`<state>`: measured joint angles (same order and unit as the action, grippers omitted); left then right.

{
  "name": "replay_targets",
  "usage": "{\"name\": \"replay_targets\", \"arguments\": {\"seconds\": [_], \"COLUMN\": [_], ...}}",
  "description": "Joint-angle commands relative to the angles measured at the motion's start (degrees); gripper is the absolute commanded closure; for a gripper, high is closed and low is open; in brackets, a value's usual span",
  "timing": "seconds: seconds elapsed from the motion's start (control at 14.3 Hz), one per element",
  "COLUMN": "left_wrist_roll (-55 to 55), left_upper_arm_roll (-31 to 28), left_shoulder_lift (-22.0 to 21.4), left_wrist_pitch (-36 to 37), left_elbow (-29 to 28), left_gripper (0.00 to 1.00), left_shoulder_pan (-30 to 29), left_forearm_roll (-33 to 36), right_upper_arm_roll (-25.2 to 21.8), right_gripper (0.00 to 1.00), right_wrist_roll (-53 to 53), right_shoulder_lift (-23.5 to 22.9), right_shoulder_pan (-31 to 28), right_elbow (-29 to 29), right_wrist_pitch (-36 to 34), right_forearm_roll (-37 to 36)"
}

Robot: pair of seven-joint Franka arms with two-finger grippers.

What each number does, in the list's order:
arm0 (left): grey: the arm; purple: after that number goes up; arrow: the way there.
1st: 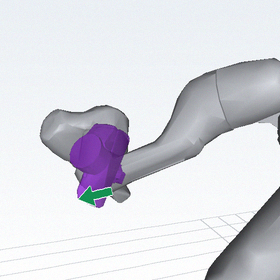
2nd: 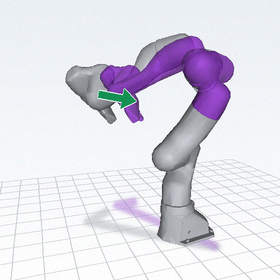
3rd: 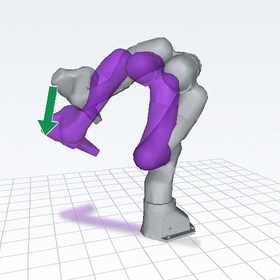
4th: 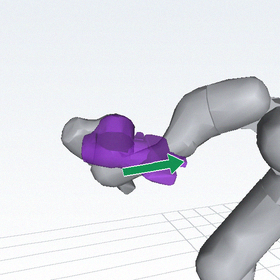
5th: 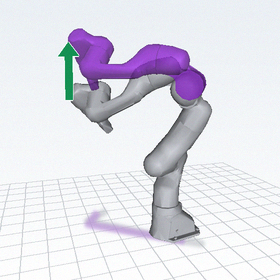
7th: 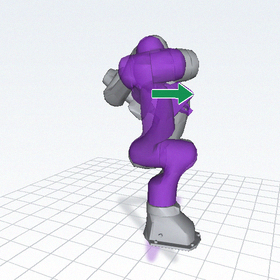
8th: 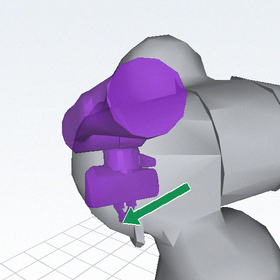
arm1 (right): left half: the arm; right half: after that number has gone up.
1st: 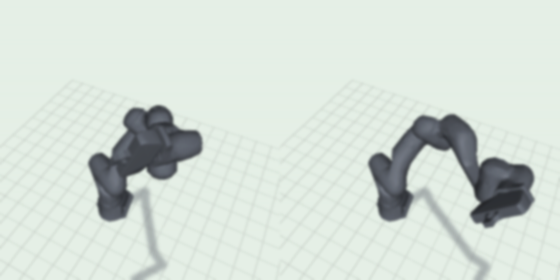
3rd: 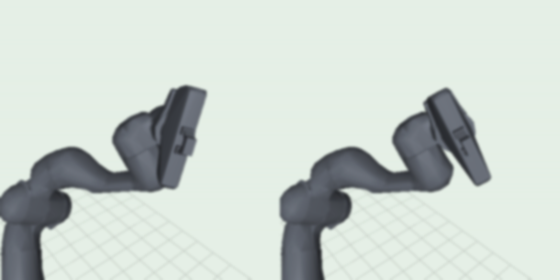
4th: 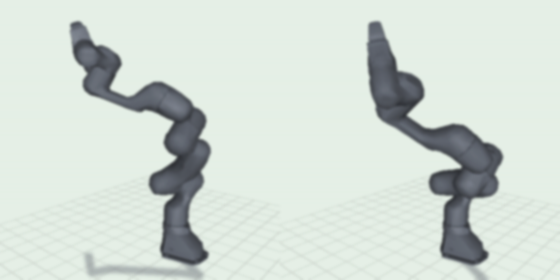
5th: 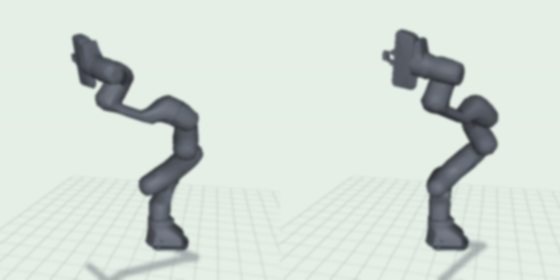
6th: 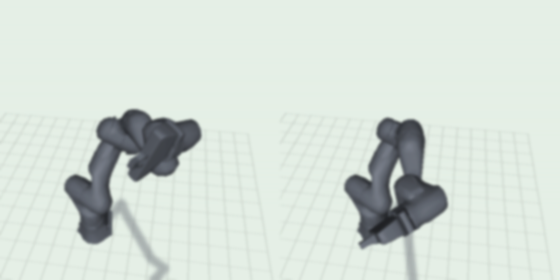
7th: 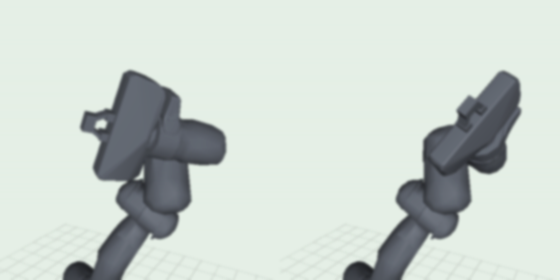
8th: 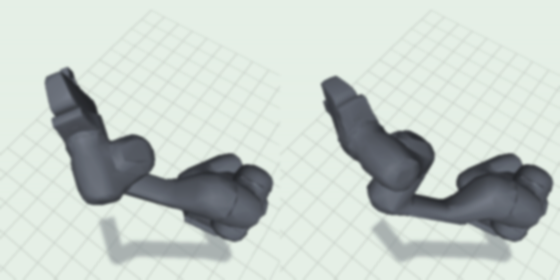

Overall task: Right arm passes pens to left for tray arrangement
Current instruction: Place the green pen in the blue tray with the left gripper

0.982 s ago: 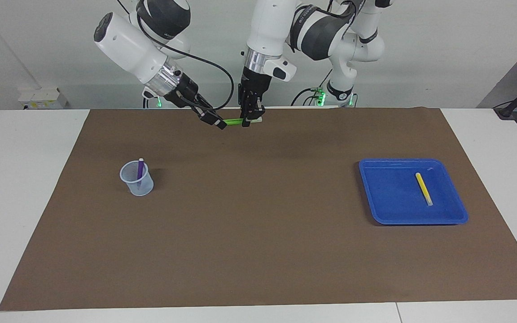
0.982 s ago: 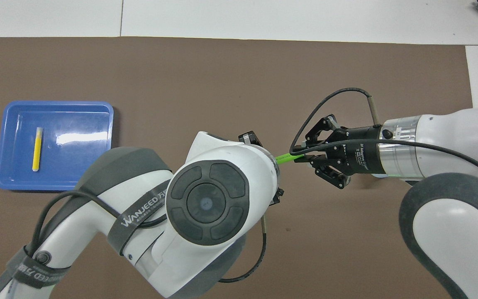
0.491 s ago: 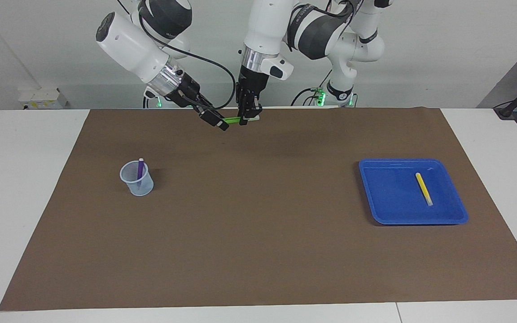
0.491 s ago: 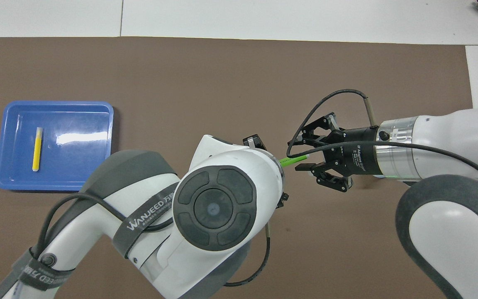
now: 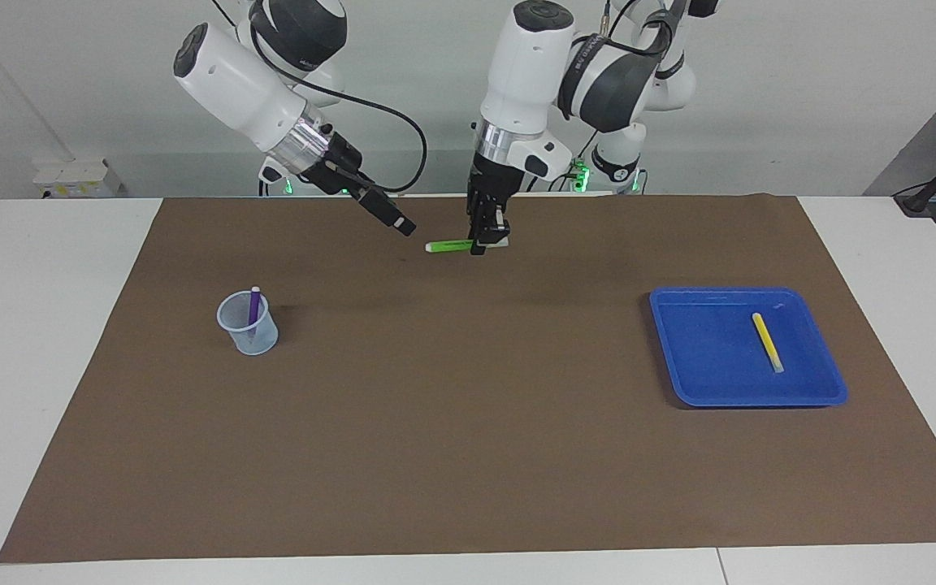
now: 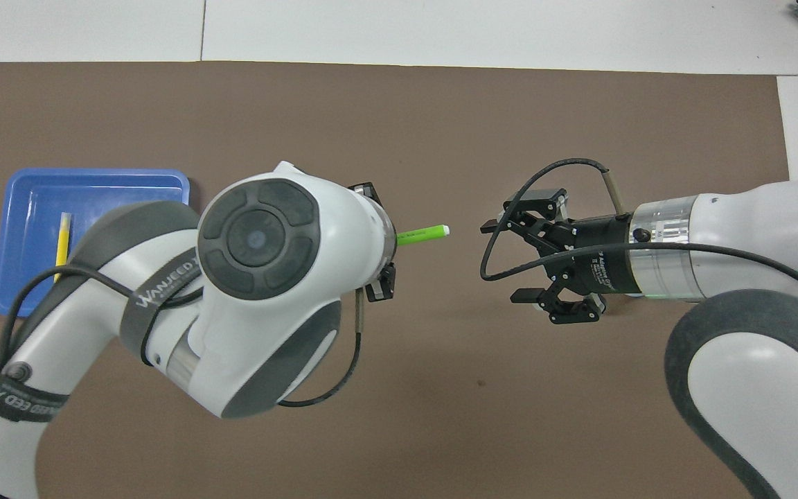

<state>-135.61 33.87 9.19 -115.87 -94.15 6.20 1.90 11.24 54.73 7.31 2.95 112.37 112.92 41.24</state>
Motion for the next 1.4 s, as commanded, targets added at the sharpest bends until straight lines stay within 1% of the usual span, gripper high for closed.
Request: {"name": "replay_targets", "arguments": {"seconds": [0.0,0.14,0.28,0.42,0.63,0.77,0.98,1.12,1.19,1.33], "left_wrist_roll": [11.64,21.22,32.19,45.71,65.06,80.25,99.69,112.17,118.76,128.71], "left_upper_arm_roll": [0.5,0.59,0.5,0.5,0.5,0.15,-0.03,-0.29,-0.29,-0.2], "left_shoulder_lift": [-1.72,-2.68,-3.65,-5.14,-5.85,-5.85,-5.15,-3.84,-3.13,-1.64], "left_wrist_pitch": [0.99,1.61,1.61,1.61,3.8,5.82,5.92,4.26,2.94,0.04], "left_elbow": [-3.66,-5.68,-7.88,-10.16,-11.23,-11.23,-12.1,-12.9,-13.51,-14.04], "left_gripper": [1.0,1.0,1.0,1.0,1.0,1.0,1.0,1.0,1.0,1.0], "left_shoulder_pan": [-7.92,-13.12,-18.04,-23.31,-30.61,-35.0,-40.46,-43.27,-44.59,-45.04], "left_forearm_roll": [-0.76,-0.94,-2.94,-5.58,-6.56,-6.56,-6.39,-4.2,-1.93,4.04], "right_upper_arm_roll": [0.01,0.01,0.01,0.01,0.01,0.01,0.01,0.01,0.01,0.01], "right_gripper": [0.0,0.0,0.0,0.0,0.0,0.0,0.0,0.0,0.0,0.0], "right_wrist_roll": [-11.44,-20.76,-27.19,-32.73,-39.94,-46.08,-54.17,-59.01,-60.86,-63.68], "right_shoulder_lift": [1.03,1.12,1.65,1.74,1.91,2.52,3.84,3.94,3.94,4.72], "right_shoulder_pan": [-2.33,-2.51,-3.65,-3.92,-3.92,-3.92,-5.15,-6.2,-6.82,-7.08], "right_elbow": [0.83,1.09,1.97,2.5,2.85,4.25,8.29,9.18,9.62,11.37], "right_wrist_pitch": [-2.69,-3.67,-3.58,-3.49,-2.62,-0.87,5.01,7.83,8.54,11.17], "right_forearm_roll": [-4.29,-12.37,-16.09,-20.38,-26.89,-31.2,-35.34,-37.62,-38.68,-40.79]}}
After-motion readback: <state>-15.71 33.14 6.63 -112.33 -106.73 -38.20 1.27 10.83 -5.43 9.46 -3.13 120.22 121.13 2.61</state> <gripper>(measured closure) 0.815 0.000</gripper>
